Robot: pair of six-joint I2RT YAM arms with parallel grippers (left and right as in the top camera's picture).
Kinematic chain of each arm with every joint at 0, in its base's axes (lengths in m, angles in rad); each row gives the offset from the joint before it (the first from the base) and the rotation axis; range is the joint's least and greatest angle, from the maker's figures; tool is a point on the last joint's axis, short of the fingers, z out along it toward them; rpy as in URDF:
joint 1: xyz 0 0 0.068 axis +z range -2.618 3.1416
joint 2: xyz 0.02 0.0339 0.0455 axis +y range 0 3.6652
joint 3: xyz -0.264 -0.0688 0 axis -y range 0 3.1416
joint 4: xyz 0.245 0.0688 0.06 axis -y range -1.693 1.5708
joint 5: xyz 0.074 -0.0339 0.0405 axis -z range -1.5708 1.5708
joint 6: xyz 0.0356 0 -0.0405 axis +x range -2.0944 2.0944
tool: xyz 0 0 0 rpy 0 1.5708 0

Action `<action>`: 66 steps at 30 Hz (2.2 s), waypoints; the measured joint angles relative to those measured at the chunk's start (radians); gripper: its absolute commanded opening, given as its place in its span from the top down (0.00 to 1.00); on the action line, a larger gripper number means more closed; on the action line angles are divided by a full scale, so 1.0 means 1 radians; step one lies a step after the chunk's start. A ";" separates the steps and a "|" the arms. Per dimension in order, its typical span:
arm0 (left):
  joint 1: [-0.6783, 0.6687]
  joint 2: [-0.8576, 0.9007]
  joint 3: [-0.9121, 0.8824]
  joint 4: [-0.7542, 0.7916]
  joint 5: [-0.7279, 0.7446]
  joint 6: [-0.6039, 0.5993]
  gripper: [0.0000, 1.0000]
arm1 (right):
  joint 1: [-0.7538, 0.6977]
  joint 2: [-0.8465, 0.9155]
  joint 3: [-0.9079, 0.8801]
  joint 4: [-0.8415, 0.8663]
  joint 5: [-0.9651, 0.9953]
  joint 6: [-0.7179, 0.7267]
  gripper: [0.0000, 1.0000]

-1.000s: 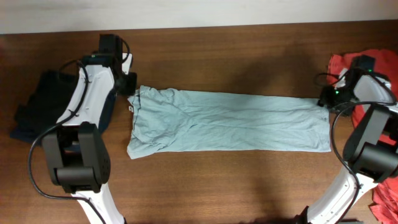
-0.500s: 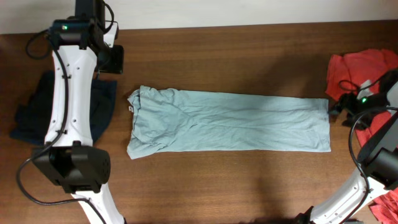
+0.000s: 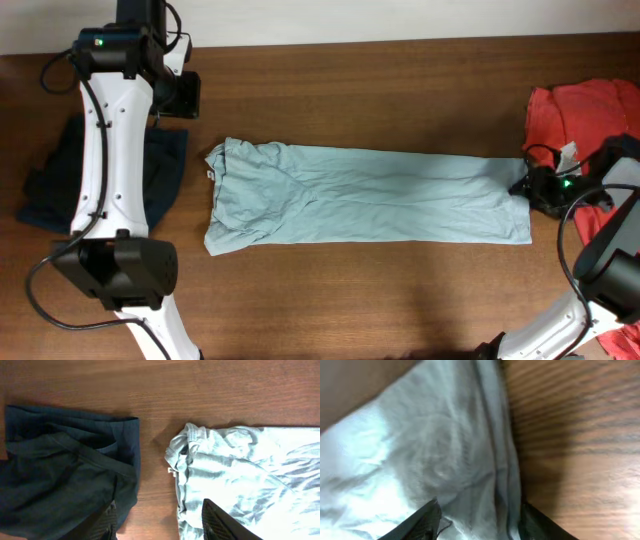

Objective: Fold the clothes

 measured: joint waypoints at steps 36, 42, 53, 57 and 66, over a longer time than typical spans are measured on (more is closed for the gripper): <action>0.000 0.000 0.000 -0.007 0.005 0.000 0.46 | 0.179 -0.145 0.211 -0.374 0.185 0.114 0.96; 0.000 0.000 0.000 -0.006 0.005 0.000 0.46 | 0.446 -0.145 0.211 -0.375 0.188 0.114 0.96; 0.000 0.000 0.000 -0.006 0.005 0.000 0.46 | 0.809 -0.120 0.193 -0.277 0.188 0.189 0.96; 0.000 0.000 0.000 -0.006 0.005 0.000 0.46 | 0.895 -0.098 0.185 -0.212 0.188 0.223 0.96; 0.000 0.000 0.000 -0.004 0.005 0.000 0.46 | 0.955 -0.097 0.184 -0.143 0.183 0.314 0.60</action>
